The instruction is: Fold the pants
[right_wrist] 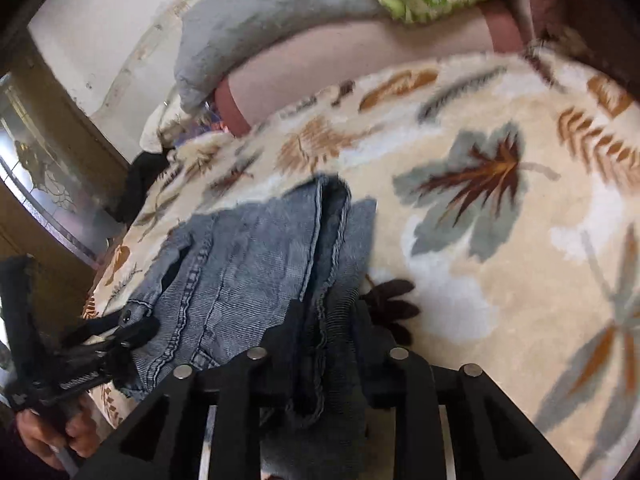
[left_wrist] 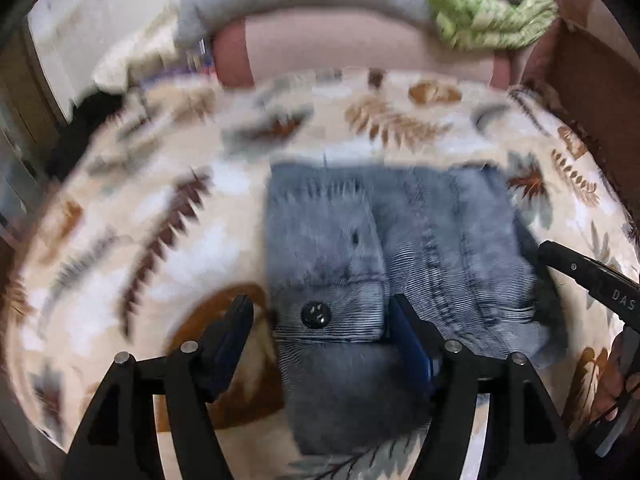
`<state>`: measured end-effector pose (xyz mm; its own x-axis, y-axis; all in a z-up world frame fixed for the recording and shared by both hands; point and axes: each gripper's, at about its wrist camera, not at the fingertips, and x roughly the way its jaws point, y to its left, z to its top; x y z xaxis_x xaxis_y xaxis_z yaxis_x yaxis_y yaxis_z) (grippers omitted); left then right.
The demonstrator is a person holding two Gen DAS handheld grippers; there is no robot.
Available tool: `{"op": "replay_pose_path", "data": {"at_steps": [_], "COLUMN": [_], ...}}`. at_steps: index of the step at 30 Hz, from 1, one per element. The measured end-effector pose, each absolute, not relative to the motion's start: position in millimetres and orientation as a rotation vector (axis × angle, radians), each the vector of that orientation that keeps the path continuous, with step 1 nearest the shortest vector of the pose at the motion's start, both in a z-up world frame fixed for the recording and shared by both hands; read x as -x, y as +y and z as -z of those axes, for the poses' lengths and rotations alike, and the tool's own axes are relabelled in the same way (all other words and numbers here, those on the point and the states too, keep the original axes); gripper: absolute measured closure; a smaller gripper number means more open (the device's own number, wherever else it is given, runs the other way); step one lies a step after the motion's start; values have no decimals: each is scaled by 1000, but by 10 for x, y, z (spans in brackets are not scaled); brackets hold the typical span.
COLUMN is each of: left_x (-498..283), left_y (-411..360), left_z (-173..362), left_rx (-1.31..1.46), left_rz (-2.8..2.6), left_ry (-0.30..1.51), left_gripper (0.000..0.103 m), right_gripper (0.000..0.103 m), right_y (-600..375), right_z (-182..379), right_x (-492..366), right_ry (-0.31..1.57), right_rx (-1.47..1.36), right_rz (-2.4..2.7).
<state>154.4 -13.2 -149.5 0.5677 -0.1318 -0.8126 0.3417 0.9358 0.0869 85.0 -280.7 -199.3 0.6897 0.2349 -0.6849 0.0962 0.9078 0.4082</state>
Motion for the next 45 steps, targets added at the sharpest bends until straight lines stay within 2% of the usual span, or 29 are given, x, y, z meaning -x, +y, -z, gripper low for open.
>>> {"op": "replay_pose_path", "data": {"at_steps": [1,4,6,22,34,45], "left_x": [-1402,-1084,-914,-2,90,87], "left_y": [-159,-207,-216,-7,111,182], "left_z": [1342,1050,884,41,-52,-59], "left_rx": [-297,-392,-410,-255,-225,-200], "left_rz": [243,149,113,48,29,29], "left_ry": [862,713,643,479,470,475], "left_gripper": [29,18,17,16,16,16], "right_gripper": [75,57,48,33,28,28], "right_y": [-2768,-2613,-2491,-1976,-1772,-1638], "right_z": [1898,1657,1505,334,12,74], "right_x": [-754,-528,-352,652,879,842], "right_ry": [776,680,633,471,428,483], "right_rx": [-401,-278,-230,-113,-110,-108], "right_rz": [-70,-52,-53,55,21,18]}}
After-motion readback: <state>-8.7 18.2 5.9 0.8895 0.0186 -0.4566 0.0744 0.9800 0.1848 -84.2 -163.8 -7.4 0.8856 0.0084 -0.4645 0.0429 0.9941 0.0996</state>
